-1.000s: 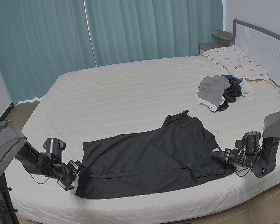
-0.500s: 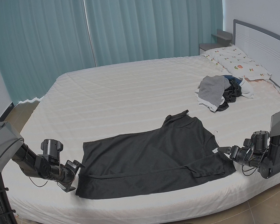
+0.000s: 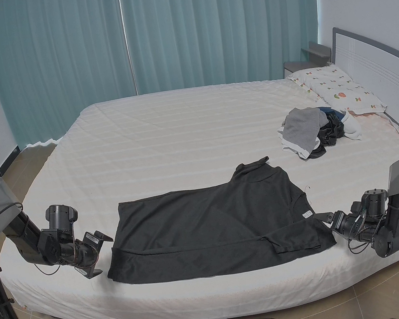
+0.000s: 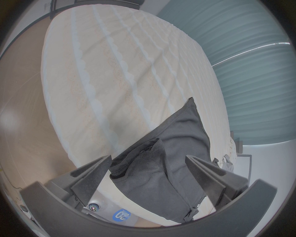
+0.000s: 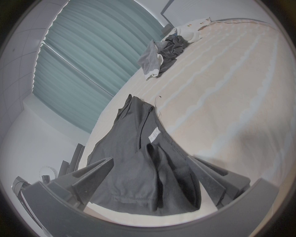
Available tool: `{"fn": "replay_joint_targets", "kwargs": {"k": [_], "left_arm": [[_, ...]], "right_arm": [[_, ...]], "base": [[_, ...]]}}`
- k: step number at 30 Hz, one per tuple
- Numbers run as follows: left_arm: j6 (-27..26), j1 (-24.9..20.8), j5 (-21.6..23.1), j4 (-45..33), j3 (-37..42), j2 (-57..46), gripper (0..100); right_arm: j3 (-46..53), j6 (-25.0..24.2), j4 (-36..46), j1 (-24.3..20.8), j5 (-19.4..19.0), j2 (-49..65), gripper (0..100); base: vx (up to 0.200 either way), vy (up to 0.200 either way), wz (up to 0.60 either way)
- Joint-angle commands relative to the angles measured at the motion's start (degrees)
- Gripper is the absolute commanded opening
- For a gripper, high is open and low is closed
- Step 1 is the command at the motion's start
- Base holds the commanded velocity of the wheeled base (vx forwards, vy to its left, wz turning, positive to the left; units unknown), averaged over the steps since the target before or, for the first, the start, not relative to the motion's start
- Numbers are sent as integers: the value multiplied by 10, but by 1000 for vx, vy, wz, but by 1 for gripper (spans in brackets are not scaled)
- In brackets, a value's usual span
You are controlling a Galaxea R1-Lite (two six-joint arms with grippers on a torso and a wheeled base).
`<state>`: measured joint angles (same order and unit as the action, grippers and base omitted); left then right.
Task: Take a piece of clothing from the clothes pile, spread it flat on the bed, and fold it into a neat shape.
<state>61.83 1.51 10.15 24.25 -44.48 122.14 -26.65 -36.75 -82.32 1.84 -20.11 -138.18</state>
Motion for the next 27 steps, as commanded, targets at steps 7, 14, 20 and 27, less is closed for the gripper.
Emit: {"fn": "replay_joint_targets", "kwargs": {"k": [7, 14, 20, 27], "left_arm": [[11, 7, 18, 0, 2, -15, 100], [10, 6, 20, 0, -2, -15, 100], [27, 2, 20, 1, -12, -16, 100], [31, 2, 21, 1, -23, -14, 100]], "right_arm": [[41, -10, -71, 11, -1, -1, 100], [63, -10, -72, -25, 4, 7, 100], [69, -9, -72, -25, 4, 11, 100], [64, -6, -72, -21, 5, -3, 100]], "base": [[0, 0, 0], [0, 0, 0], [0, 0, 0], [114, 0, 0]]}}
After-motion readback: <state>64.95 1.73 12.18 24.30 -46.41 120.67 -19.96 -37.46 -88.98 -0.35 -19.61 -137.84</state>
